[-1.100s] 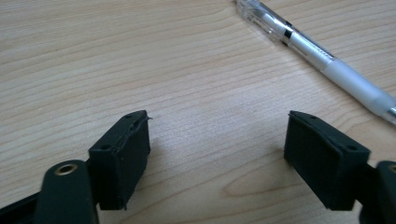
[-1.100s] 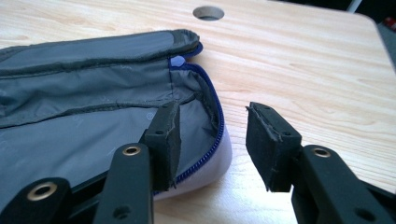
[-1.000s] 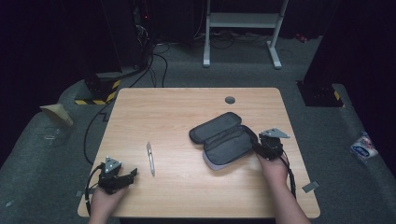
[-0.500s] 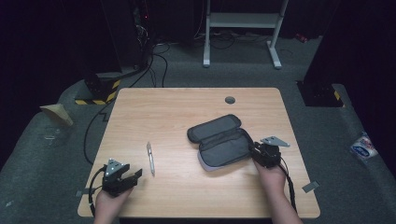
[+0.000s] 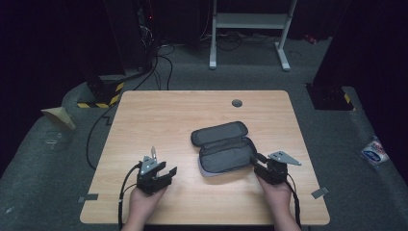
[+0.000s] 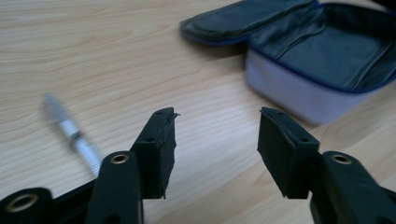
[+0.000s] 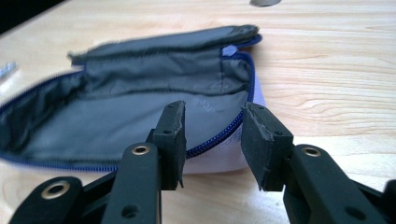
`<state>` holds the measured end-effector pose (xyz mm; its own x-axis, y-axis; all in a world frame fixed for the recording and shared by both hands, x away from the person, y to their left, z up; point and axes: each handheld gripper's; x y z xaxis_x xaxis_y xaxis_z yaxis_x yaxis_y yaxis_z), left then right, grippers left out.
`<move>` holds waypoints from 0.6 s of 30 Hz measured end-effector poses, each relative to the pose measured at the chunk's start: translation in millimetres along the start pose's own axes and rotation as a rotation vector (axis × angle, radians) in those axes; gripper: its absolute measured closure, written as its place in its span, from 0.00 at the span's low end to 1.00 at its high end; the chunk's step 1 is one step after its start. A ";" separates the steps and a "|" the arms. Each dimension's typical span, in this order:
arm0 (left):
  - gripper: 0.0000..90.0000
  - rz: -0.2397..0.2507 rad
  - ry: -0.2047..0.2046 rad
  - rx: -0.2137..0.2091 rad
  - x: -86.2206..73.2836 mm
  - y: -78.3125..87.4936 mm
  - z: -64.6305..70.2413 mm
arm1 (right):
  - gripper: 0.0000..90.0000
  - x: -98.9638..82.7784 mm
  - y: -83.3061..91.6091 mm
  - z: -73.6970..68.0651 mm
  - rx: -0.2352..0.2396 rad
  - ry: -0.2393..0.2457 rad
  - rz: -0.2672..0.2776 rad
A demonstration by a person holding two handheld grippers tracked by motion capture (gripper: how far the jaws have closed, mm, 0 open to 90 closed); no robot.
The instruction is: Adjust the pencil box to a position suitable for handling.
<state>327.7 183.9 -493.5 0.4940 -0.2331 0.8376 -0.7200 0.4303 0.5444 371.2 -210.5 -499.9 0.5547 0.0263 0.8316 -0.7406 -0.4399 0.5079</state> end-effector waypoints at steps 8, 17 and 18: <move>0.65 -0.039 -0.074 0.004 -5.1 -18.6 12.3 | 0.63 -9.8 3.0 -10.3 0.048 0.019 -0.014; 0.57 -0.063 -0.099 -0.047 -10.0 -21.9 20.0 | 0.59 -17.4 -2.3 -30.2 0.088 0.062 -0.032; 0.56 -0.061 -0.098 -0.055 -11.6 -20.8 20.9 | 0.57 -18.1 -4.6 -34.5 0.103 0.066 -0.032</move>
<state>326.8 159.4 -513.7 0.4847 -0.3431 0.8046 -0.6609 0.4589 0.5939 351.5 -178.0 -509.6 0.5483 0.0994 0.8303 -0.6787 -0.5273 0.5113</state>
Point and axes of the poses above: each handheld gripper's, and its own axes: y roughly backward along the jaws, x roughly out of its top, z roughly to its right, and after that the axes turned 5 degrees about -y, right-handed
